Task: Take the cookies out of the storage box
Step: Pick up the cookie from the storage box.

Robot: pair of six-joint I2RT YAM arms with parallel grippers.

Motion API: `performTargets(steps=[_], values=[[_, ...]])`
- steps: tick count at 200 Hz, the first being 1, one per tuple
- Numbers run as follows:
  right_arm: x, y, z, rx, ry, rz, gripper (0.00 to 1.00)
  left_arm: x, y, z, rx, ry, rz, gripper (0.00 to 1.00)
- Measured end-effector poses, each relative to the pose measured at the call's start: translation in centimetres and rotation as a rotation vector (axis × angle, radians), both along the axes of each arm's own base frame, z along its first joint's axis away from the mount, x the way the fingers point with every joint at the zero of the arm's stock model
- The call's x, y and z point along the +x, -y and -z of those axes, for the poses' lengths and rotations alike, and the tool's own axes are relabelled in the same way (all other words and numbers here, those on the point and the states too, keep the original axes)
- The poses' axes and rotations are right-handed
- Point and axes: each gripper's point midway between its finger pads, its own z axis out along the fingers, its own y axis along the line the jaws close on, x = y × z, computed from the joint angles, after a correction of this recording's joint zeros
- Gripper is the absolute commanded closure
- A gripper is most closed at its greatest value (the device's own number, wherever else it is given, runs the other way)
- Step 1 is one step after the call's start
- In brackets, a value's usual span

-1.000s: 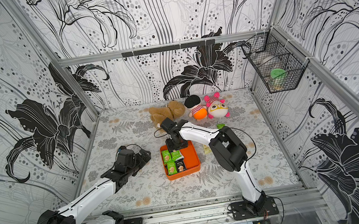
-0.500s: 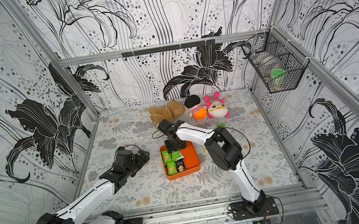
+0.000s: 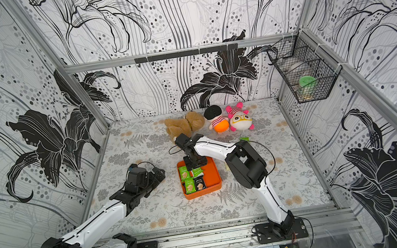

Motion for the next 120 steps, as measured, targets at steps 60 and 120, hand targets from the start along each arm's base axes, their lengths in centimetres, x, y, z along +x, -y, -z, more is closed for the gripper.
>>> performTargets(steps=[60, 120], values=[[-0.07, -0.21, -0.01, 0.005, 0.0, -0.004, 0.53, -0.28, -0.17, -0.24, -0.012, 0.012, -0.011, 0.03], [0.0, -0.13, -0.2, 0.001, 0.005, -0.006, 0.56, -0.71, -0.46, 0.13, -0.025, 0.005, -0.03, 0.03]])
